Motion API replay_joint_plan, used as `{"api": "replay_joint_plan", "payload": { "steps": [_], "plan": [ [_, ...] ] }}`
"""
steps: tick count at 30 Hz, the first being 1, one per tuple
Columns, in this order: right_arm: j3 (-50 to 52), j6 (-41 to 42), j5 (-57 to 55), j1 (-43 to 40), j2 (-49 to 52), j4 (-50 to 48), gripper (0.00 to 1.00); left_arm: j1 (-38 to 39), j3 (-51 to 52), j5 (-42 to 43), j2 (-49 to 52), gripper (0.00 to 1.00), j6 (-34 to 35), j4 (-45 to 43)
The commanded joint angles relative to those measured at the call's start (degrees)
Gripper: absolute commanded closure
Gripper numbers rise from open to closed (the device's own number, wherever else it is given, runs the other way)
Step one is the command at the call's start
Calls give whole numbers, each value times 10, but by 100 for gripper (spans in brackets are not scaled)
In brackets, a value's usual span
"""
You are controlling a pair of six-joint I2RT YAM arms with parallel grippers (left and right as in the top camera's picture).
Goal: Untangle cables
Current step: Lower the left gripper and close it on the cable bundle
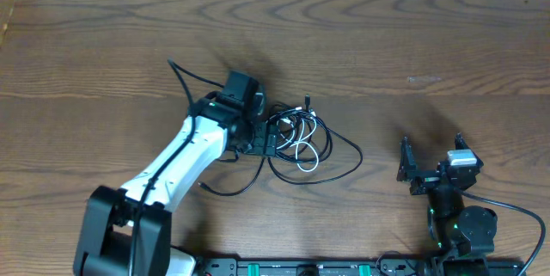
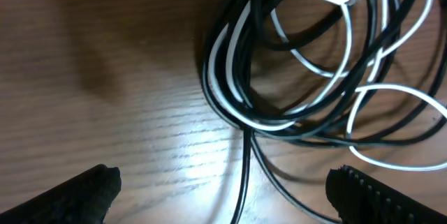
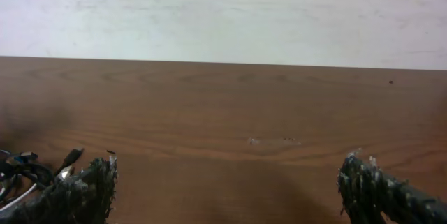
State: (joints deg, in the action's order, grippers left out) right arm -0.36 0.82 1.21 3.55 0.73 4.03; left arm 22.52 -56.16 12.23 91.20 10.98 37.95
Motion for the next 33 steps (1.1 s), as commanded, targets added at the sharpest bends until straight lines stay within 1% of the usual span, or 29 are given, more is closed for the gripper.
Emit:
{"api": "replay_joint_plan", "payload": {
  "steps": [1,3,6,11,15,33],
  "plan": [
    [0,-5,-7,-2,-3,3,1,10,-9,-30,16,1,27,-9],
    [0,-5,-7,-2,-3,3,1,12,-9,-38,22,2,34,-14],
    [0,-5,-7,-2,-3,3,1,17,-9,-79,33,1,44,-19],
    [0,-5,-7,-2,-3,3,1,33,-9,-116,48,1,54,-47],
    [0,-5,-7,-2,-3,3,1,37,-9,-116,67,1,74,-65],
    [0,-5,-7,-2,-3,3,1,37,-9,-116,82,1,74,-85]
  ]
}}
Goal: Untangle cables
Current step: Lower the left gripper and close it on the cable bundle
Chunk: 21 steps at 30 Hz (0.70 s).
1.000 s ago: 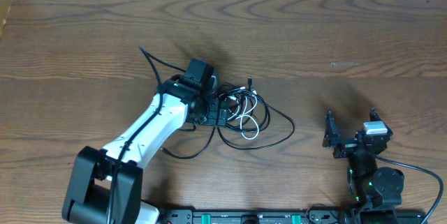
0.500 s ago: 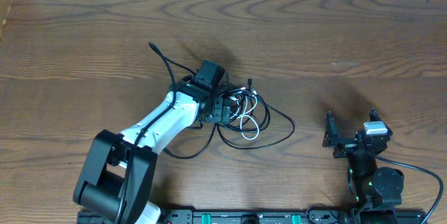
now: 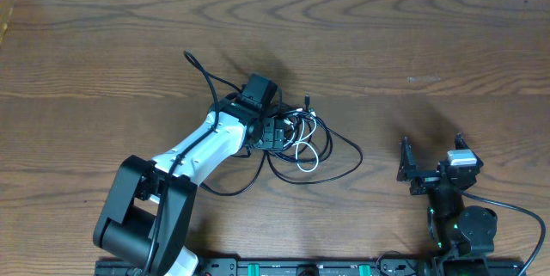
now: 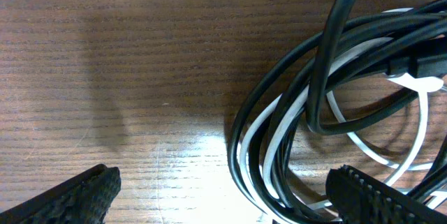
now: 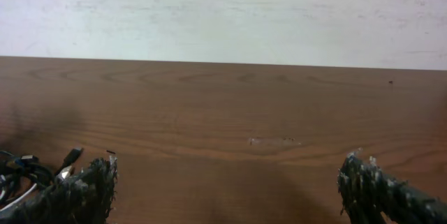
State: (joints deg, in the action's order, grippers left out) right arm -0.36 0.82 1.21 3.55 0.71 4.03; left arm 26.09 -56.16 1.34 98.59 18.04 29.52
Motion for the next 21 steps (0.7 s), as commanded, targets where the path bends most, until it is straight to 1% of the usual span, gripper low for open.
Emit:
{"api": "replay_joint_plan", "payload": {
  "steps": [1,21],
  "plan": [
    [0,-5,-7,-2,-3,3,1,1,-9,-7,8,1,3,-1],
    [0,-5,-7,-2,-3,3,1,1,7,-7,12,1,3,3]
  ]
}}
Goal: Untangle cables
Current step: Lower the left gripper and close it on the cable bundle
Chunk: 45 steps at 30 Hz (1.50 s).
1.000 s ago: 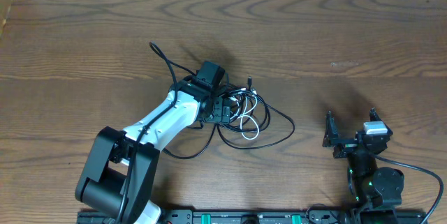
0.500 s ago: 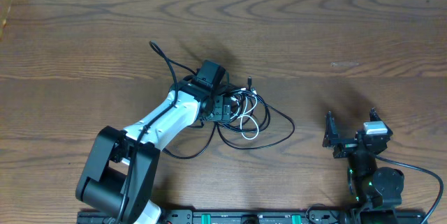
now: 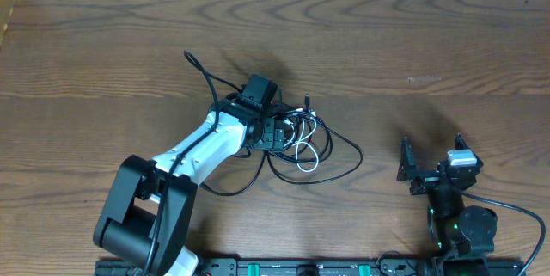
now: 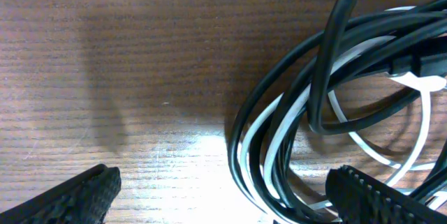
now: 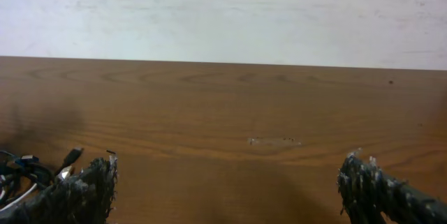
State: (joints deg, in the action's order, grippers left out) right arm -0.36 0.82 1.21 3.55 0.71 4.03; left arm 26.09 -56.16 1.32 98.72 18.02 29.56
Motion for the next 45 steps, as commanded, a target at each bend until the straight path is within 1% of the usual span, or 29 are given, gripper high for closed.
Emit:
{"api": "replay_joint_plan", "payload": {
  "steps": [1,14,26,32,33,35,36,38,40,41,45],
  "plan": [
    [0,-5,-7,-2,-3,3,1,1,8,-7,11,1,3,3],
    [0,-5,-7,-2,-3,3,1,1,14,-7,26,1,3,8],
    [0,-5,-7,-2,-3,3,1,1,39,-7,29,2,3,5],
    [0,-5,-7,-2,-3,3,1,1,39,-7,29,0,3,1],
    [0,-5,-7,-2,-3,3,1,1,39,-7,29,2,3,1],
    [0,-5,-7,-2,-3,3,1,1,39,-7,29,10,3,1],
    [0,-5,-7,-2,-3,3,1,1,39,-7,29,15,3,1],
    [0,-5,-7,-2,-3,3,1,1,39,-7,29,30,3,1],
    [0,-5,-7,-2,-3,3,1,1,39,-7,29,40,3,1],
    [0,-5,-7,-2,-3,3,1,1,39,-7,29,43,3,1],
    [0,-5,-7,-2,-3,3,1,1,39,-7,29,44,3,1]
  ]
}}
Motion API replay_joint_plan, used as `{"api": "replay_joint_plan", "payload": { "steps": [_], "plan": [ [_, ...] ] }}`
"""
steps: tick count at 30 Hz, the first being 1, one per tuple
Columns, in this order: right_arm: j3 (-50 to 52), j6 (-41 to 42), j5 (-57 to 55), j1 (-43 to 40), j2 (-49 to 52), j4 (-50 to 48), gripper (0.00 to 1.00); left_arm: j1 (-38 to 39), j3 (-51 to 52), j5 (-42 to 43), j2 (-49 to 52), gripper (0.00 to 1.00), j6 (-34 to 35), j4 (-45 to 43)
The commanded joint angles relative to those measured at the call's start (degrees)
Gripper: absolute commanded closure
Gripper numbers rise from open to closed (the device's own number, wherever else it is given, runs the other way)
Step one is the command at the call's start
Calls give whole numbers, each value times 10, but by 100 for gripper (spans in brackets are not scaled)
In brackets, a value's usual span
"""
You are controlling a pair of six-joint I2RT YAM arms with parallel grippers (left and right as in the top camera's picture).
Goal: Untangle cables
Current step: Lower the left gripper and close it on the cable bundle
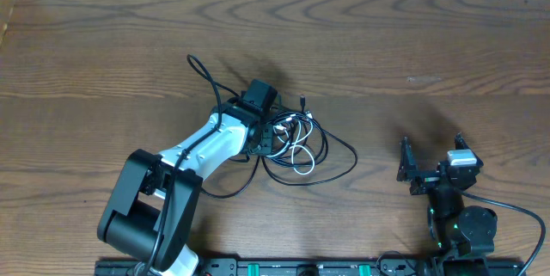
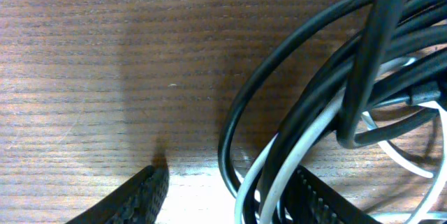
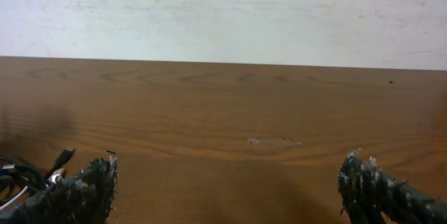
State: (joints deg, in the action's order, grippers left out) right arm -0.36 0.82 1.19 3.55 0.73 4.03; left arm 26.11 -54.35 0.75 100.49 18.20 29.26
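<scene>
A tangle of black and white cables (image 1: 299, 143) lies mid-table; one black strand loops out to the right and another trails down-left. My left gripper (image 1: 268, 137) is down at the bundle's left edge. In the left wrist view its fingers (image 2: 143, 196) stand either side of the strands (image 2: 314, 105), the right finger against them and a gap of bare wood by the left one: open but narrow. My right gripper (image 1: 431, 154) rests open near the front right, well away from the cables; only a plug end (image 3: 61, 158) shows at its left.
The brown wooden table (image 1: 430, 44) stretches wide around the tangle. A pale wall (image 3: 223, 8) stands beyond the far edge. The arm bases and a rail (image 1: 301, 267) line the front edge.
The left gripper's fingers have come much closer together around the bundle's left loops. The tangle has shifted slightly left in the overhead view. The right arm has not moved.
The left gripper hung open just left of the tangle. Then it stood farther right over the bundle's left edge, jaws wide, and stayed so. Now its jaws are narrowed around several strands and the bundle has shifted a little left. The right gripper stayed open throughout.
</scene>
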Motion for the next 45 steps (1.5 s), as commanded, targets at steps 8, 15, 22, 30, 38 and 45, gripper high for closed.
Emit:
{"api": "replay_joint_plan", "payload": {
  "steps": [8,15,22,30,38,45],
  "plan": [
    [0,-5,-6,-2,-3,3,1,1,21,-1,11,59,2,4],
    [0,-5,-6,-2,-3,3,1,1,21,-1,11,60,2,4],
    [0,-5,-6,-2,-3,3,1,1,21,-2,11,73,1,4],
    [0,-5,-6,-2,-3,3,1,1,21,-2,11,81,1,4],
    [0,-5,-6,-2,-3,3,1,1,20,-2,9,92,-12,4],
    [0,-5,-6,-2,-3,3,1,1,19,-2,6,93,-33,4]
  ]
}}
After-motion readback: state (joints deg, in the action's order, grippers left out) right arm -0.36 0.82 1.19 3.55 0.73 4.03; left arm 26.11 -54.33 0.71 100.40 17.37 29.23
